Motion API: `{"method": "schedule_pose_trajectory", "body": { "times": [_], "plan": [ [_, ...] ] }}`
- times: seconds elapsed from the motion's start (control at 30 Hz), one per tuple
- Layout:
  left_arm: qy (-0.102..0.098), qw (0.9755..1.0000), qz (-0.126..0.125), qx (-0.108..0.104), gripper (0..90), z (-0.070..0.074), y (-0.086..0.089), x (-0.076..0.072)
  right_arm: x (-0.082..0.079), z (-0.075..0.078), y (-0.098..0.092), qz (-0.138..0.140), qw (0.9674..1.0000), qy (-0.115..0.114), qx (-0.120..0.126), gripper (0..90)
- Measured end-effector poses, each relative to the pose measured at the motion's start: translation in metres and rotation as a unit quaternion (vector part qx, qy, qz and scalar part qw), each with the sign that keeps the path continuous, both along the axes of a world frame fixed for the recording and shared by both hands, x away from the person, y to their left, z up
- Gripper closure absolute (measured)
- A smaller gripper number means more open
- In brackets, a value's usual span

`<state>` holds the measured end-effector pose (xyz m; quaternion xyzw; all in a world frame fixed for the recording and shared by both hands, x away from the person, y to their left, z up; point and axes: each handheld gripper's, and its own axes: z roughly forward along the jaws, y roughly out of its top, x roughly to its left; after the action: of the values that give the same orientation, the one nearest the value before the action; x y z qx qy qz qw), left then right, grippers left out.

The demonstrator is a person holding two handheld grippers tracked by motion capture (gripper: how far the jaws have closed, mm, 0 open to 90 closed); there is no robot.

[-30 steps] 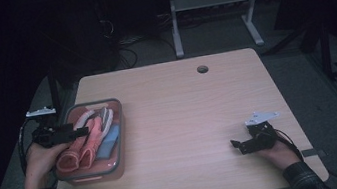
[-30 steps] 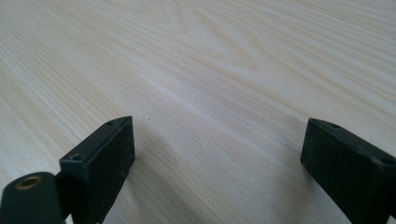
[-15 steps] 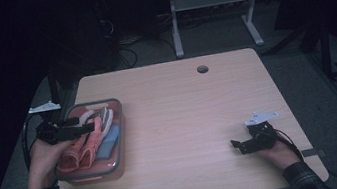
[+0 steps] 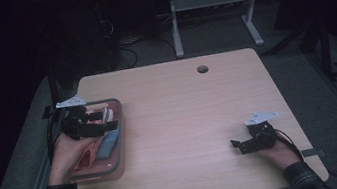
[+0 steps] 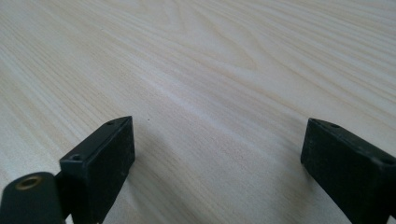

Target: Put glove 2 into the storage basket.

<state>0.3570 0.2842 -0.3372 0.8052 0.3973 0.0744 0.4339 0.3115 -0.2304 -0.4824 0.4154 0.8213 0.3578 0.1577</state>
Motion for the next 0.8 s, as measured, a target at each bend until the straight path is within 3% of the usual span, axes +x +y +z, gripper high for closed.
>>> {"method": "schedule_pose_trajectory", "body": {
  "times": [0.33,0.8],
  "plan": [
    [-0.016,0.9996,-0.021,-0.009,15.3,-0.005,-0.035,-0.003,0.000,0.000,0.000,0.000,1.0000,0.000,0.000,9.6],
    [-0.032,0.9977,-0.058,0.010,15.3,-0.024,-0.086,-0.010,0.000,0.000,0.000,0.000,1.0000,0.000,-0.001,9.6]
  ]
}}
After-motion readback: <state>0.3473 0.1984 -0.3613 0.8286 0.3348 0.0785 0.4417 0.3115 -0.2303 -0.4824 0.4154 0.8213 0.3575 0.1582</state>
